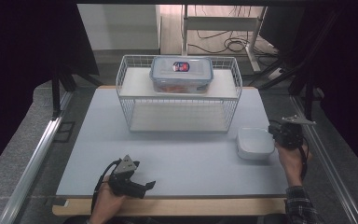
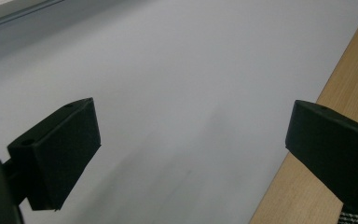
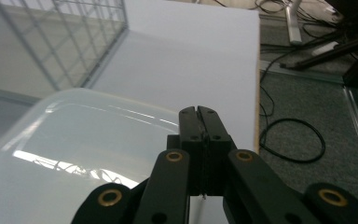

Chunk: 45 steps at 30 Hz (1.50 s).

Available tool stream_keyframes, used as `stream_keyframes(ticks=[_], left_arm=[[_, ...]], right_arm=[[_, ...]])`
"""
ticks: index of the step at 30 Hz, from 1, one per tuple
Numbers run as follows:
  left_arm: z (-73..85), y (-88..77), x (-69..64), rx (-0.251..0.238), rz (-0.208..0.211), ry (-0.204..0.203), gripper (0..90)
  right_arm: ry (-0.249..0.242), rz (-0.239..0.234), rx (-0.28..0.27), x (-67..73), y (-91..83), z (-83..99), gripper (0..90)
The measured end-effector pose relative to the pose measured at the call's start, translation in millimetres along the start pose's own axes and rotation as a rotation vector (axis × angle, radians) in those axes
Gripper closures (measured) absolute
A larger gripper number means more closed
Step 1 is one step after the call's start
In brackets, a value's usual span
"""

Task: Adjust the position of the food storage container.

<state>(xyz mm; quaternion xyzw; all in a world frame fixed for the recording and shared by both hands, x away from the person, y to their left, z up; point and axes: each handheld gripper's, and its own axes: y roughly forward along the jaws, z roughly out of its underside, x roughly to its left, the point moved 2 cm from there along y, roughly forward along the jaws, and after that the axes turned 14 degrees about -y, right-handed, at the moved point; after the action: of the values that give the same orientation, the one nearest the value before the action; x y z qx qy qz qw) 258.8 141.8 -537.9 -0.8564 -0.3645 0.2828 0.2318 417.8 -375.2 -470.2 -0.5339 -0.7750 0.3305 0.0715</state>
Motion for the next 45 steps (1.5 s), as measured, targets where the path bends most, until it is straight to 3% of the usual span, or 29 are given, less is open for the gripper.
stream_keyframes(ticks=[6, 13, 30, 45], left_arm=[[0.4, 1.1, 0.4, 0.008, -0.001, 0.0, 2.9], [0.7, 1.0, -0.1, 0.013, 0.0, 0.003, 2.9], [1.3, 0.6, -1.1, 0.019, -0.004, 0.008, 3.0], [1.6, 1.0, -1.2, 0.024, -0.004, 0.01, 3.1]], right_arm=[[0.019, 0.008, 0.029, -12.3, 10.8, 9.0, 89.2], [0.009, -0.02, 0.049, -3.9, 11.9, 13.7, 89.4], [-0.053, -0.192, 0.047, 55.0, 5.8, 3.4, 89.2], [-0.162, -0.387, 0.021, 129.4, 5.9, -15.2, 88.3]])
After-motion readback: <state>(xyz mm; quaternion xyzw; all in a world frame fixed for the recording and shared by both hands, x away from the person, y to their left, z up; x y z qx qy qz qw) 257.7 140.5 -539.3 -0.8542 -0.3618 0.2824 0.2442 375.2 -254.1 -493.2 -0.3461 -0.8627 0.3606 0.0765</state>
